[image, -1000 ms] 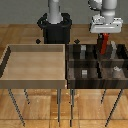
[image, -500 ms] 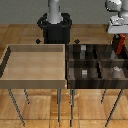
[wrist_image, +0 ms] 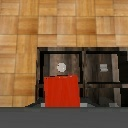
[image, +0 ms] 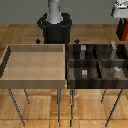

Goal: Place the box of cereal into the appropriate compartment.

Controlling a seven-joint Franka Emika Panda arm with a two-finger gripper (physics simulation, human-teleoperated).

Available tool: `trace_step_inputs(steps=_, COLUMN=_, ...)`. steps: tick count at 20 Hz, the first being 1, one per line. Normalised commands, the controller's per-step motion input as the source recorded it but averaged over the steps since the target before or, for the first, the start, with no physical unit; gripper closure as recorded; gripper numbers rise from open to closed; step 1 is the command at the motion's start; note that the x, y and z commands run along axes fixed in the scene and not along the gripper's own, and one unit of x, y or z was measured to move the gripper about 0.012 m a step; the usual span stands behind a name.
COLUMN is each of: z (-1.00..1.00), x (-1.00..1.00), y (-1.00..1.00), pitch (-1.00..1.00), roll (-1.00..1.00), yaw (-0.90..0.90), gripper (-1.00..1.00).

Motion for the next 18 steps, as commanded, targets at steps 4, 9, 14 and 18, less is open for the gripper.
trace_step_inputs(steps=4, z=0.00, x=0.00, y=-0.25, pitch=0.00, roll=0.00, yaw=0.00, gripper=1.00)
trace_step_inputs(steps=9, z=0.00, x=-0.60, y=-0.20, pitch=0.00, roll=0.00, yaw=0.00, gripper=1.00)
trace_step_inputs(steps=14, z=0.00, x=-1.00, y=0.00, pitch=0.00, roll=0.00, yaw=0.00, gripper=1.00)
trace_step_inputs(steps=18, z=-0.04, x=-0.75, y=0.00, pitch=0.00, roll=0.00, yaw=0.00, gripper=1.00)
